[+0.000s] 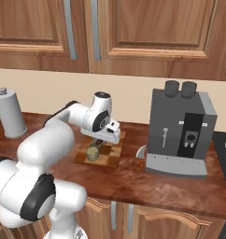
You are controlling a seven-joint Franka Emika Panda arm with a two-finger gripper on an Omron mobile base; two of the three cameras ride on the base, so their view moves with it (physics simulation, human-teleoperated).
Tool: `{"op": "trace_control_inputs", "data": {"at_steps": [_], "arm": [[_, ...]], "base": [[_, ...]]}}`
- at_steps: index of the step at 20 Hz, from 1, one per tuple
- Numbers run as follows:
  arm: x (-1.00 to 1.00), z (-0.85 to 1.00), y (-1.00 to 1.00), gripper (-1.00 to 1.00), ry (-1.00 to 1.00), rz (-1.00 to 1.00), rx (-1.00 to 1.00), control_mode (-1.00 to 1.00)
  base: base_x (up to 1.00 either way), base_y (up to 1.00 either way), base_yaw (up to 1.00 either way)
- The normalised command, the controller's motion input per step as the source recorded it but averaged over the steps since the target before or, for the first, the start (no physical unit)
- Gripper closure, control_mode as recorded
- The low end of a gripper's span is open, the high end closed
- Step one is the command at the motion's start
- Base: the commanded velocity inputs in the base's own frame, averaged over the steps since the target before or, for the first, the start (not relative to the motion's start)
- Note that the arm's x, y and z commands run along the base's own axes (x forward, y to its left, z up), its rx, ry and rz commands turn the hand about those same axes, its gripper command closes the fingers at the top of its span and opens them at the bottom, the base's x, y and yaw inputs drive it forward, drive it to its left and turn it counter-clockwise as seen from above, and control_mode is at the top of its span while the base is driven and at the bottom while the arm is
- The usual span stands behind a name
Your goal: Retrieve the sausage and cheese from the fridge and place them on the cutting board on the counter.
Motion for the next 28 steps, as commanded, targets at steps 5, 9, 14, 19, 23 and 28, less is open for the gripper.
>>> {"op": "trace_control_inputs", "data": {"at_steps": [5,9,14,19,23,28], "arm": [[0.57,-0.20,-0.04,1.00,0.00,0.00,0.05,-1.00],[0.43,-0.44,-0.01,1.00,0.04,0.00,-0.01,-1.00],[0.35,-0.43,-0.11,1.00,0.01,0.00,-0.05,-1.00],[0.28,-0.33,-0.08,1.00,0.04,0.00,-0.01,-1.00],[0.17,-0.32,-0.02,1.00,0.05,0.00,0.00,-1.00],[0.12,-0.31,0.00,1.00,0.03,0.00,0.00,-1.00]], "base": [[0.00,0.00,0.00],[0.00,0.00,0.00],[0.00,0.00,0.00],[0.00,0.00,0.00],[0.00,0.00,0.00],[0.00,0.00,0.00]]}}
